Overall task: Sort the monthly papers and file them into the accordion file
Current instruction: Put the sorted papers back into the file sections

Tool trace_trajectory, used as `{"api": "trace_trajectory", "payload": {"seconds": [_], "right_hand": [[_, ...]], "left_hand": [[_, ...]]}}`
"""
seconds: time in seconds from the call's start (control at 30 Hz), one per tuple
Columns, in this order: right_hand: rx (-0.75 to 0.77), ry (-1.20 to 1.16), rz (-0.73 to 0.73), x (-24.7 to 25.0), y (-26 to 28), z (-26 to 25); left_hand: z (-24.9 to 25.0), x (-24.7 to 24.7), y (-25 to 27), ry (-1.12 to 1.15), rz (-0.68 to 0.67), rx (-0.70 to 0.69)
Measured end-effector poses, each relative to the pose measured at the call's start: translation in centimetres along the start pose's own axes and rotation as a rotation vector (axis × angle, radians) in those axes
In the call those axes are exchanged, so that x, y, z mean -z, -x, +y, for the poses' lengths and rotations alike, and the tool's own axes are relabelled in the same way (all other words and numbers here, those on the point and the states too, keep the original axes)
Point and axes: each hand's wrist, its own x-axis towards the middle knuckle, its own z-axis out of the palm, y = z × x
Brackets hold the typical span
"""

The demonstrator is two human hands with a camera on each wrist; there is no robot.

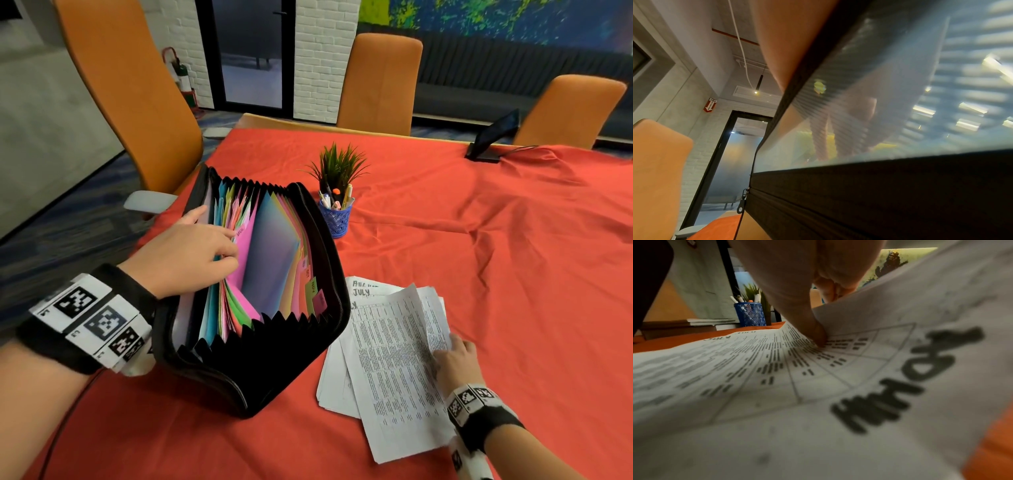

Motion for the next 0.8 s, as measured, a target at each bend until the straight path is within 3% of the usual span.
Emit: {"api": "trace_trajectory", "payload": {"seconds": [0.13, 0.3, 0.4, 0.6, 0.7, 0.8], "right_hand": [[0.084, 0.122, 0.042, -0.3, -0.2, 0.1], [0.15, 0.081, 0.081, -1.2, -0.7, 0.3], [0.183, 0.039, 0.006, -0.7, -0.5, 0.1], [-0.028, -0.261, -0.076, 0.3, -2.5, 0.1], [-0.091, -0.224, -0.128, 1.4, -4.5, -0.3], [-0.232, -0.14, -0.272, 2.0, -6.5, -0.9]], "left_hand": [[0.1, 0.1, 0.0, 0.003, 0.004, -0.002], [0.1, 0.0, 0.0, 0.002, 0.019, 0.002], [0.1, -0.1, -0.1, 0.002, 0.022, 0.004], [0.1, 0.0, 0.0, 0.004, 0.029, 0.005], [0.1, 0.0, 0.0, 0.012, 0.033, 0.016], [0.1, 0.1, 0.1, 0.011, 0.044, 0.018]]}}
